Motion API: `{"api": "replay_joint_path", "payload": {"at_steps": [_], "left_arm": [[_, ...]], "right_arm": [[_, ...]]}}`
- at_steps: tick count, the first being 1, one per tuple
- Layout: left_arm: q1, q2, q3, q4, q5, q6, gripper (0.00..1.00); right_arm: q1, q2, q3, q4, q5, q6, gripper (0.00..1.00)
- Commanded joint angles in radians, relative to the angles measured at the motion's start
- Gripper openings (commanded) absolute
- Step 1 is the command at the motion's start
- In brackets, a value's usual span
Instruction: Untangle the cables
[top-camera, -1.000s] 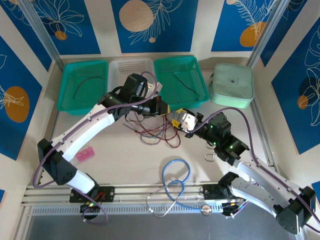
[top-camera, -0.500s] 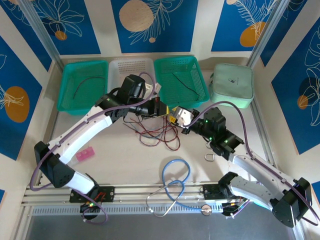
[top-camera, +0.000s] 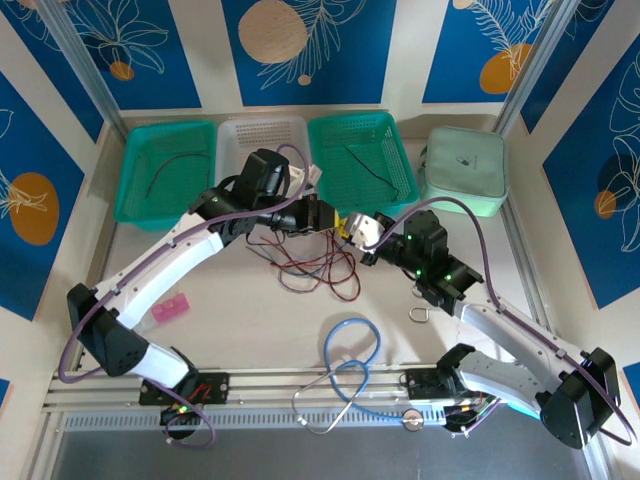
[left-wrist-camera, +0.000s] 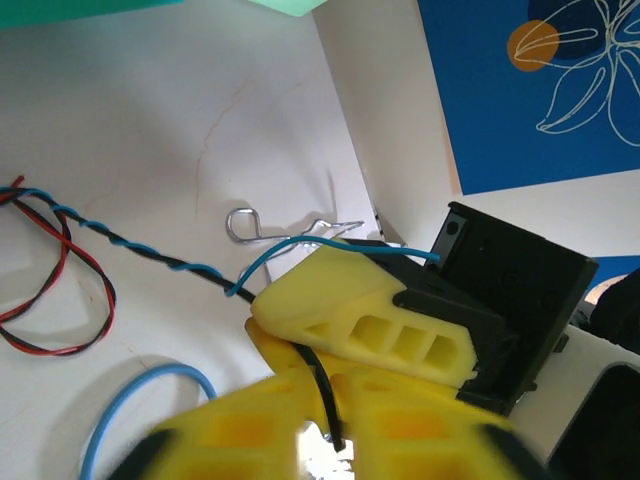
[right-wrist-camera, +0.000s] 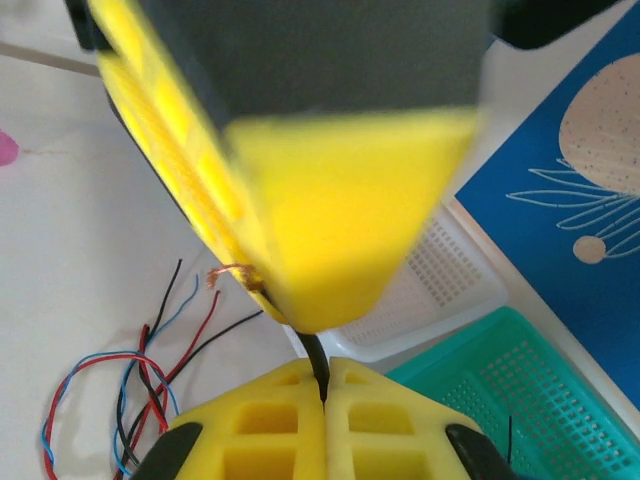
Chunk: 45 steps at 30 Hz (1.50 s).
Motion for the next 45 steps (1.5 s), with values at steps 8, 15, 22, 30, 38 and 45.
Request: {"api": "replay_joint_path", "payload": {"at_steps": [8,15,22,30,38,45], "left_arm": [[0.079,-0.062,0.071,-0.01,0.012,0.063,0.55],[0.088,-0.057,0.086,-0.008,0.046,0.062,0.53],[0.09,-0.058,0.066,0.009,0.051,0.05,0.53],[0.088,-0.067,0.065,-0.003,0.053,0.062,0.53],[0.088,-0.1,0.031,-0.021,0.05,0.093,0.49],[0.087,-0.089,0.052,-0.003,0.065,0.094,0.49]], "right_arm": [[-0.07,-0.061,0.032,-0.045,-0.259,0.022,0.0],[-0.046,-0.065,0.082,-0.136,-0.327,-0.038,0.0],[0.045,-0.048,0.083,-0.116,-0.212,-0.22,0.0],[0.057,0.019,0.107,-0.089,-0.188,-0.407,0.0],[-0.033,0.132,0.324,-0.32,-0.48,-0.23,0.0],[-0.034,0.186,0.381,-0.418,-0.513,-0.236,0.0]]}}
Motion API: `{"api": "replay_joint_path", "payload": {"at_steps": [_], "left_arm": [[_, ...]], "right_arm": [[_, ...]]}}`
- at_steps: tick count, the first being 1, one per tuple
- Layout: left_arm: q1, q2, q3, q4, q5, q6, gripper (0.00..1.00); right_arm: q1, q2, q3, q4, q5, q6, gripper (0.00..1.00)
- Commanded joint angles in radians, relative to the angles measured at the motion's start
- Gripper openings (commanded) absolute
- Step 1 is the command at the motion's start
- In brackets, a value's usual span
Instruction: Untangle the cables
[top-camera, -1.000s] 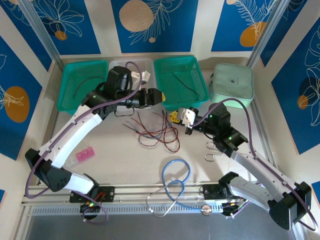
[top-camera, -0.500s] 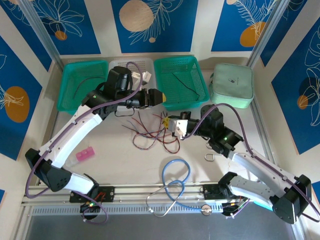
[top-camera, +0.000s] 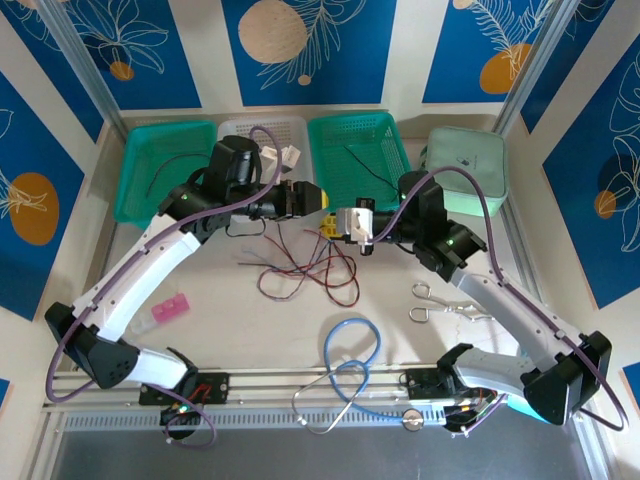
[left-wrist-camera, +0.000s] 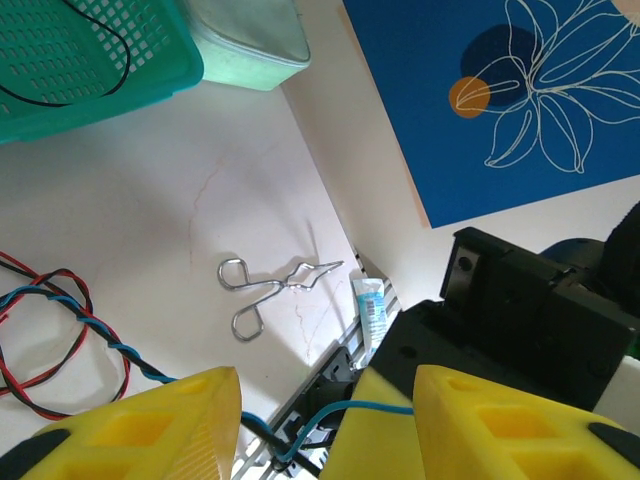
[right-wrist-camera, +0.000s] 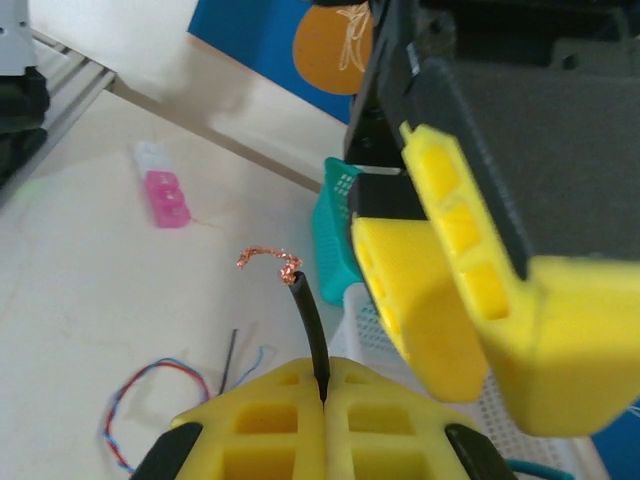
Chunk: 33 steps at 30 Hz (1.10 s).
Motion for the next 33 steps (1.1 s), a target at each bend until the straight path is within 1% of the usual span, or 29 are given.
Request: {"api": "replay_joint_path", "payload": {"at_steps": [1,8,20,29,33], "left_arm": [[0.002,-0.012,0.015,0.008,0.027,0.022,0.5],[-0.009,-0.007,0.02,0.026,0.038,0.009,0.51],[-0.046,0.011,0.0,0.021,0.022,0.012,0.51],[-0.055,0.009,-0.038,0.019,0.002,0.015,0.49],[-0.055,0.013,-0.052,0.027,-0.004,0.012,0.46]], "right_arm": [[0.0,0.021,0.028,-0.095,-0.055,0.016,0.0],[0.0,0.047,0.045,-0.118,-0.068,0.018,0.0],[0.005,0.072,0.071,-0.121,-0.069,0.016,0.0],[0.003,0.066,0.077,-0.098,-0.072,0.036,0.0],[0.006,0.056,0.077,-0.097,-0.065,0.031,0.0]]}}
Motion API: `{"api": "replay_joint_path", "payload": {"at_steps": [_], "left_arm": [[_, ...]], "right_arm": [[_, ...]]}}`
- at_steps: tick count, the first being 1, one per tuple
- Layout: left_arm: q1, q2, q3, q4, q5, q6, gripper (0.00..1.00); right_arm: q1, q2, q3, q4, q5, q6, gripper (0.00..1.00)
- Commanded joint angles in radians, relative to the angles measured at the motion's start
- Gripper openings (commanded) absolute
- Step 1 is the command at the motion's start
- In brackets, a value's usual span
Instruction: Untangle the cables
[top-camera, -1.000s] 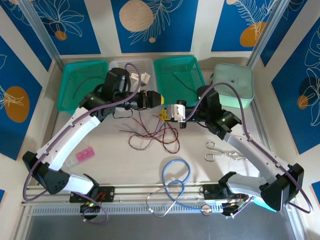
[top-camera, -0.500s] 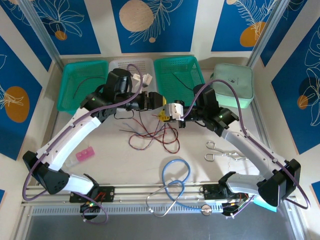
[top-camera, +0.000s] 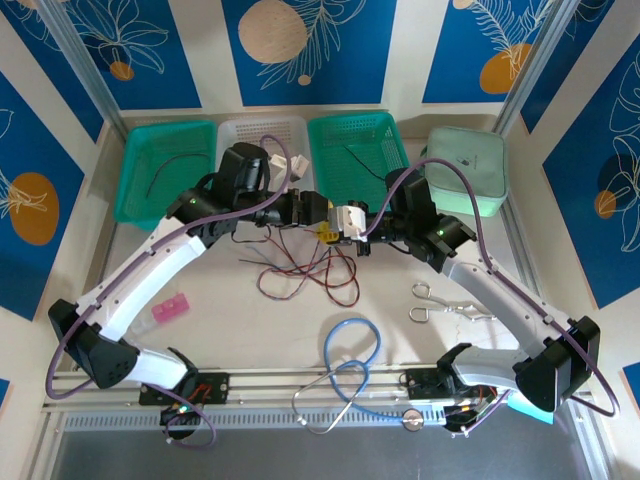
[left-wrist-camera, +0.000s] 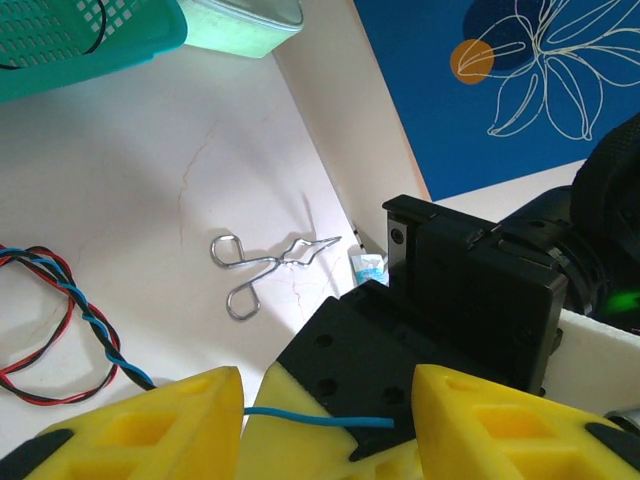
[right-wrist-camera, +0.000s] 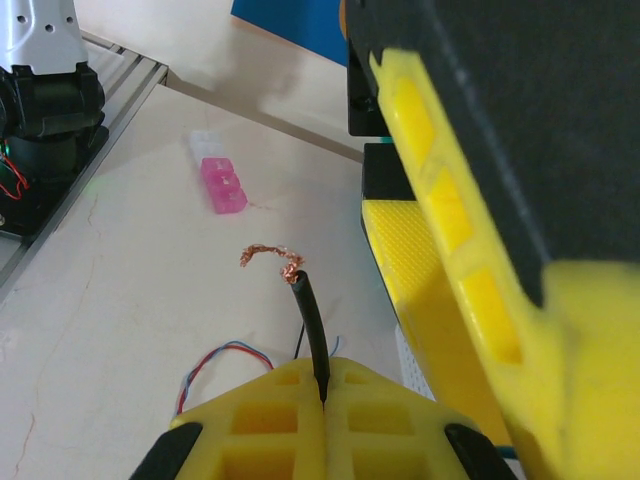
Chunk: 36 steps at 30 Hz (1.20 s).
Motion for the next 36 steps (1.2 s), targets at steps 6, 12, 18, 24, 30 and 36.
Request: {"api": "replay_joint_path", "payload": {"at_steps": [6,12,18,24,30,36], "left_arm": [[-0.008,0.014,-0.012,0.005,-0.025,0.005,0.39],[-0.008,0.014,-0.012,0.001,-0.051,0.005,0.26],[-0.006,0.01,-0.008,-0.013,-0.088,0.013,0.0],[0.01,-0.012,0.021,-0.052,-0.135,0.04,0.0],[0.026,-0.034,0.074,-0.05,-0.13,0.03,0.0],[0.034,-0.043,0.16,-0.087,-0.151,0.04,0.0]], "right_arm": [[0.003,-0.024,0.034,0.001,-0.018,0.01,0.0],[0.004,-0.033,0.025,0.0,-0.011,0.004,0.0],[0.004,-0.044,0.018,0.002,0.006,0.002,0.0],[-0.008,-0.084,-0.006,0.041,0.031,0.047,0.0],[0.023,-0.139,-0.02,0.112,0.136,0.213,0.0],[0.018,-0.218,-0.092,0.296,0.257,0.42,0.0]]}}
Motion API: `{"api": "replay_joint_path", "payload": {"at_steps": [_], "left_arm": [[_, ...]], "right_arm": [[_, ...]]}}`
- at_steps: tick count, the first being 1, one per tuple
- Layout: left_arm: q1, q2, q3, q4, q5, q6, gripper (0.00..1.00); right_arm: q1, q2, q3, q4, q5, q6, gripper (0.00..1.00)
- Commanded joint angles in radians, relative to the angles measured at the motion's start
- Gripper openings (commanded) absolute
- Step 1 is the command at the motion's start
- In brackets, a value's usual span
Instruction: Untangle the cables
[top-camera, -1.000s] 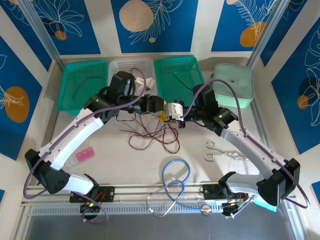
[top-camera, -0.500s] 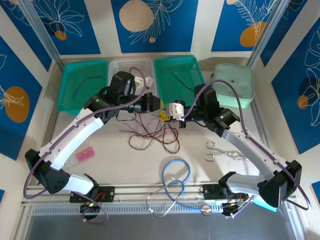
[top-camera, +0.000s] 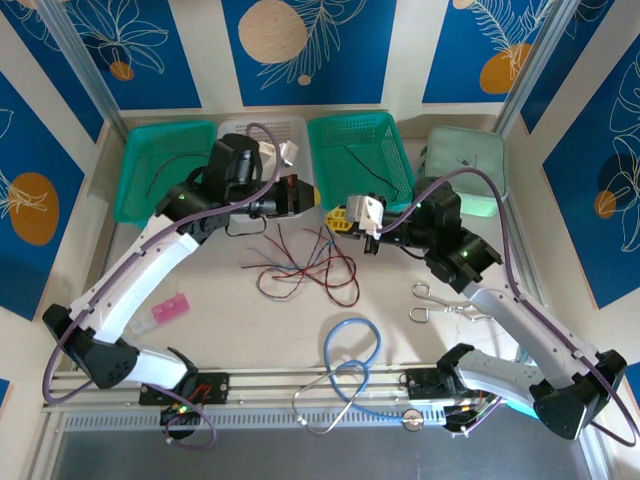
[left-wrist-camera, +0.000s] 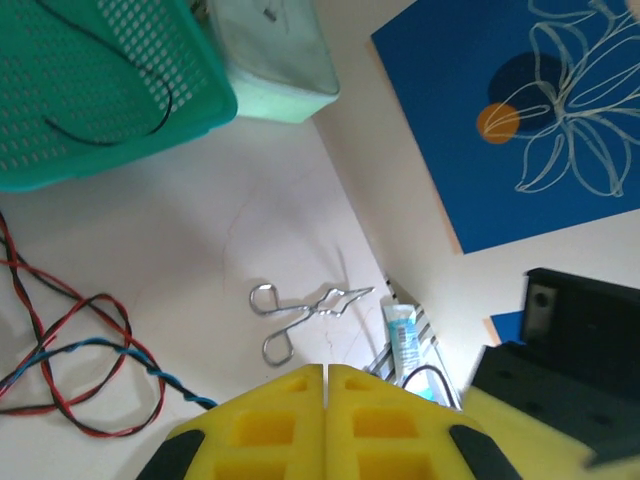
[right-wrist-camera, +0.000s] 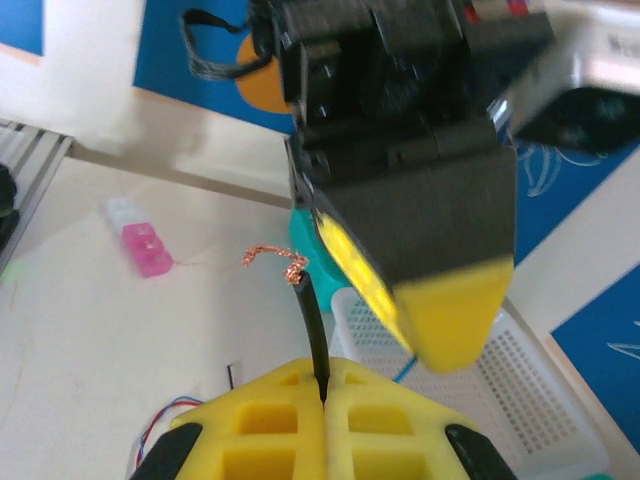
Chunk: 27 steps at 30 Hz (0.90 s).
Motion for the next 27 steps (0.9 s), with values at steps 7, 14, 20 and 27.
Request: {"api": "replay_joint_path", "payload": {"at_steps": [7,14,20,27], "left_arm": [[0.029,-0.045,0.104,0.033,-0.029,-0.011,0.0],[0.051,-0.052,0.138,0.075,-0.039,-0.02,0.0],[0.077,-0.059,0.19,0.075,-0.047,-0.021,0.0],[0.12,-0.079,0.227,0.098,-0.087,-0.018,0.0]], "right_arm": [[-0.005,-0.048,0.017,0.172,0.272,0.296,0.0],[-0.011,-0.045,0.085,0.171,0.481,0.402,0.0],[-0.008,-0.039,0.162,0.145,0.504,0.486,0.0],[-0.002,-0.029,0.26,0.128,0.633,0.537,0.0]]}}
